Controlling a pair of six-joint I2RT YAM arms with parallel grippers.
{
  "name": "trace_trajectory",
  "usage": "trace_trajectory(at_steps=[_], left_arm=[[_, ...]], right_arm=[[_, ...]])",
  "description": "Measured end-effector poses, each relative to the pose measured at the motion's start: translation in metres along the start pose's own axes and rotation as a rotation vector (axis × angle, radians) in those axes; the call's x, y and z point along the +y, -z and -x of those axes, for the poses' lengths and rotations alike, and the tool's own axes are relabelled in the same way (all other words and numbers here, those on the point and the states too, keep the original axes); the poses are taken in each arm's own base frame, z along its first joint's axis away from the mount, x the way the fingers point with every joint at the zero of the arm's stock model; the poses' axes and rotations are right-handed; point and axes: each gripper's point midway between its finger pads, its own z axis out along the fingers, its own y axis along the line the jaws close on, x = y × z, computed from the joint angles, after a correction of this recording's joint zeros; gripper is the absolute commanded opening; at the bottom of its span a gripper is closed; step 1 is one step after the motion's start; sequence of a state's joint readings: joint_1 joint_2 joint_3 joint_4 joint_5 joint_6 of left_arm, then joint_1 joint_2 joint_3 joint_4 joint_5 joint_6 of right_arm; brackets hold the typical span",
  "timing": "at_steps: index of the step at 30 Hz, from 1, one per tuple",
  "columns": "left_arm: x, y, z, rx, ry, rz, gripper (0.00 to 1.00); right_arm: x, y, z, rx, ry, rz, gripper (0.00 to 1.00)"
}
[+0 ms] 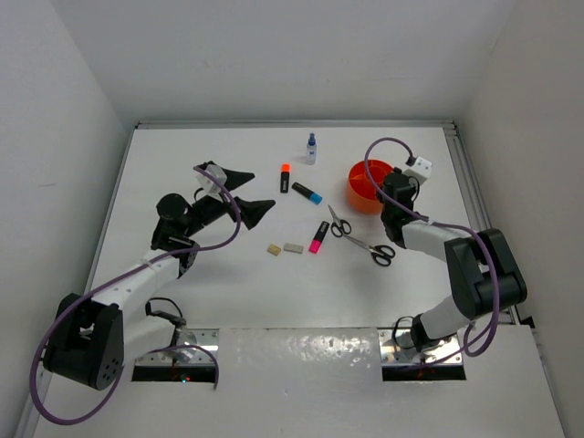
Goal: Sort the stationery into containers
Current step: Place the pen in the storage box.
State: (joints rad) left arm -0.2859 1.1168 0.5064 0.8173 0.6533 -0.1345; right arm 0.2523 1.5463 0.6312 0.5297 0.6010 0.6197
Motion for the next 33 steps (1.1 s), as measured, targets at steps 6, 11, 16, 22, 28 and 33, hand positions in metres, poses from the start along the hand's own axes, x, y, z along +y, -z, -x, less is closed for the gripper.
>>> trace_trajectory(at_steps=[6, 11, 16, 22, 28, 33], left_arm=[[0.0, 0.0, 0.0, 0.0, -0.004, 0.001, 1.0], [0.0, 0.0, 0.0, -0.001, -0.005, 0.001, 1.0], [0.001, 0.0, 0.0, -0.002, -0.008, 0.004, 1.0], [0.001, 0.0, 0.0, -0.002, -0.009, 0.004, 1.0], [0.001, 0.0, 0.001, -0.002, -0.011, 0.004, 1.0], [0.001, 0.0, 0.0, -0.004, -0.017, 0.005, 1.0]], right_arm=[[0.003, 0.001, -0.003, 0.013, -0.007, 0.016, 0.46], [0.003, 0.001, -0.005, 0.024, -0.002, 0.02, 0.58], [0.007, 0.005, -0.004, 0.035, 0.005, 0.045, 0.69], [0.018, 0.014, 0.018, 0.005, 0.006, 0.1, 0.75], [0.03, 0.026, 0.039, -0.014, 0.031, 0.162, 0.81], [0.032, 0.033, 0.049, -0.018, 0.035, 0.174, 0.82]])
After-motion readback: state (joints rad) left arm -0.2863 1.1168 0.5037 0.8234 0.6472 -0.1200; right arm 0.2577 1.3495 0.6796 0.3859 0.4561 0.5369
